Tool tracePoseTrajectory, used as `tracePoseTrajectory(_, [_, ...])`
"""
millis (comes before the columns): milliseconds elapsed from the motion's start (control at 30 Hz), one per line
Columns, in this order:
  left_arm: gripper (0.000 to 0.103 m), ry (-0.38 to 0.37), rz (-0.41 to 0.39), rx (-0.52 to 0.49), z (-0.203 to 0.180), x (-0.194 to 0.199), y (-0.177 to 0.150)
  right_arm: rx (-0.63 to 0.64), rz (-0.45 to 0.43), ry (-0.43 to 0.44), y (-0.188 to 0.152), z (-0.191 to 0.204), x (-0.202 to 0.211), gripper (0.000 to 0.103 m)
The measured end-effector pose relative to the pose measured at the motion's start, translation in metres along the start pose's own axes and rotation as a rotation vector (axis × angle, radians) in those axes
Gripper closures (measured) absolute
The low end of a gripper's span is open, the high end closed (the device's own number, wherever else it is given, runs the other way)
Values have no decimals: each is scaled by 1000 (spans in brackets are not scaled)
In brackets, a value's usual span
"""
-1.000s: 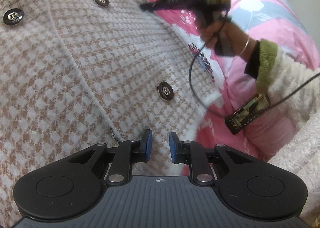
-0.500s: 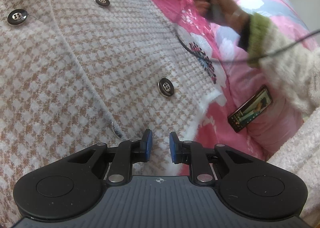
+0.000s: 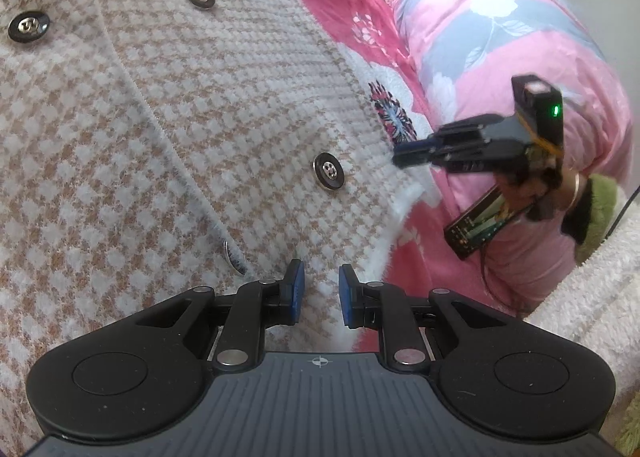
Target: Fold clothes
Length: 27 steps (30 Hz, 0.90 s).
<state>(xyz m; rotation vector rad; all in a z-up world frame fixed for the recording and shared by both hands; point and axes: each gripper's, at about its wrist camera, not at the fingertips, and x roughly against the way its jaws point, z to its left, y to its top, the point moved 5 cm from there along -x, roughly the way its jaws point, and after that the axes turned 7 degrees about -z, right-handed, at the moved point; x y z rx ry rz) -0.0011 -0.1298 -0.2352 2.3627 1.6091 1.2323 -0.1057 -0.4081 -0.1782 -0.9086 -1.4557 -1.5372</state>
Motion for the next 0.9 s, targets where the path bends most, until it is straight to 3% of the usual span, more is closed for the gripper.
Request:
tracePoseTrajectory(167, [85,16,-51,-82,-12,14,11,-3,-202,18,79,5,5,83])
tracePoseTrajectory(267, [85,29,-96,-64,-9,14,23,-6,-322,34,138,11,-21,80])
tracePoseTrajectory(367, [85,62,-100,-14,2,6,28,-39,-379,23,187,4,-55,80])
tracePoseTrajectory(467, [85,89,-102,33,13,-2,31,-174,-421,13,219,-22,-74,79])
tracePoseTrajectory(567, [85,80,-100,63,18,-1,28,-320,-435,72,246,-44,-90,77])
tracePoseTrajectory(800, [85,57,-84,106,24,-3,28,-233,-339,80,297,-38,-162,83])
tracePoseTrajectory(900, [85,46,-85,113,25,-4,26,-243,-382,62,331,-47,-183,88])
